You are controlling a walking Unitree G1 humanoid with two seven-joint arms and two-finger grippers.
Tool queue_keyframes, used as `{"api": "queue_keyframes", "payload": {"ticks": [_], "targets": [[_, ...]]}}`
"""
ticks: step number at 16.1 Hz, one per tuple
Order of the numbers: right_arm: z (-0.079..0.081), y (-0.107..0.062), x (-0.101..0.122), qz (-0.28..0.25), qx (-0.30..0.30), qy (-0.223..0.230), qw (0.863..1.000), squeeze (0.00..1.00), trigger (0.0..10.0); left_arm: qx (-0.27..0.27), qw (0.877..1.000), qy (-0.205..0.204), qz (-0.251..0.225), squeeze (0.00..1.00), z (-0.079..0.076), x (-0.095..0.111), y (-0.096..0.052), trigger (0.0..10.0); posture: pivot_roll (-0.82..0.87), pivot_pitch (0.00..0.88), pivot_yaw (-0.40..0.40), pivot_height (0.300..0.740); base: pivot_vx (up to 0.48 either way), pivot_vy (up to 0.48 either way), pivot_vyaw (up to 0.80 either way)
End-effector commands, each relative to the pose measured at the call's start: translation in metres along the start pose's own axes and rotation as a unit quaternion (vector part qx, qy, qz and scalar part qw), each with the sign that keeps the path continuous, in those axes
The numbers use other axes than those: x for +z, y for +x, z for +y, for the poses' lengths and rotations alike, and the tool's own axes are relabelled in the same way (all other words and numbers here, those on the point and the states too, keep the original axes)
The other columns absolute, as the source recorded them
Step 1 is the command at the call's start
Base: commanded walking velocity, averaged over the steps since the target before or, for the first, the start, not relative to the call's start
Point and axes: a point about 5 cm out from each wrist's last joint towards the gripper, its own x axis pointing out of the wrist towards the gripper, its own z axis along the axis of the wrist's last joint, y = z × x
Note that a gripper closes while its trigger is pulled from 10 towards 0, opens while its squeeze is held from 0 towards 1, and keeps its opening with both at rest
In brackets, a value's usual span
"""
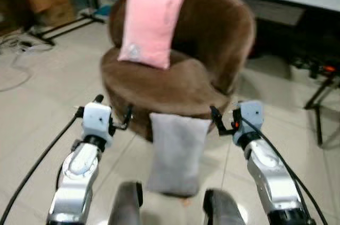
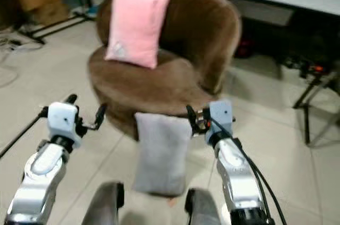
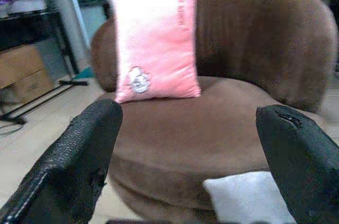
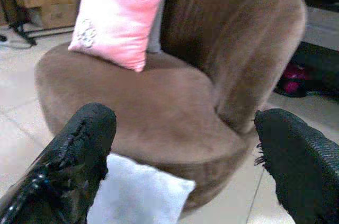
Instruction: Move the pillow to the sofa from floor
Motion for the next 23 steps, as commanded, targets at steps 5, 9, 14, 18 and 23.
{"api": "queue_keyframes", "payload": {"ticks": [5, 9, 14, 18, 23], "targets": [[-0.0022, 0.0025, 0.0062, -0.013, -0.001, -0.011, 1.0, 0.0, 10.0, -0.003, 1.0, -0.002, -0.01, 0.27, -0.0031, 0.0039, 0.0028, 10.0, 0.03, 0.0, -0.023, 0.62, 0.352, 0.0, 0.0], [0.0003, 0.0048, 0.0066, -0.012, 0.008, -0.012, 1.0, 0.0, 10.0, 0.0, 1.0, -0.001, -0.01, 0.27, -0.0022, 0.0044, 0.0026, 10.0, 0.05, 0.0, -0.031, 0.62, 0.352, 0.0, 0.0], [0.001, 0.006, 0.0061, -0.012, 0.008, -0.014, 1.0, 0.0, 10.0, 0.0, 1.0, 0.0, -0.008, 0.27, -0.0015, 0.0043, 0.0034, 10.0, 0.04, 0.0, -0.029, 0.62, 0.346, 0.0, 0.0], [0.0012, 0.0061, 0.0074, -0.015, 0.011, -0.012, 1.0, 0.0, 10.0, -0.003, 1.0, 0.0, -0.008, 0.26, -0.0024, 0.0042, 0.0044, 10.0, 0.04, 0.0, -0.025, 0.62, 0.336, 0.0, 0.0], [0.0033, 0.0054, 0.0079, -0.017, 0.022, -0.028, 0.999, 0.0, 10.0, -0.003, 1.0, 0.002, -0.008, 0.27, -0.0032, 0.0041, 0.005, 10.0, 0.04, 0.0, -0.021, 0.62, 0.27, 0.0, 0.0]]}}
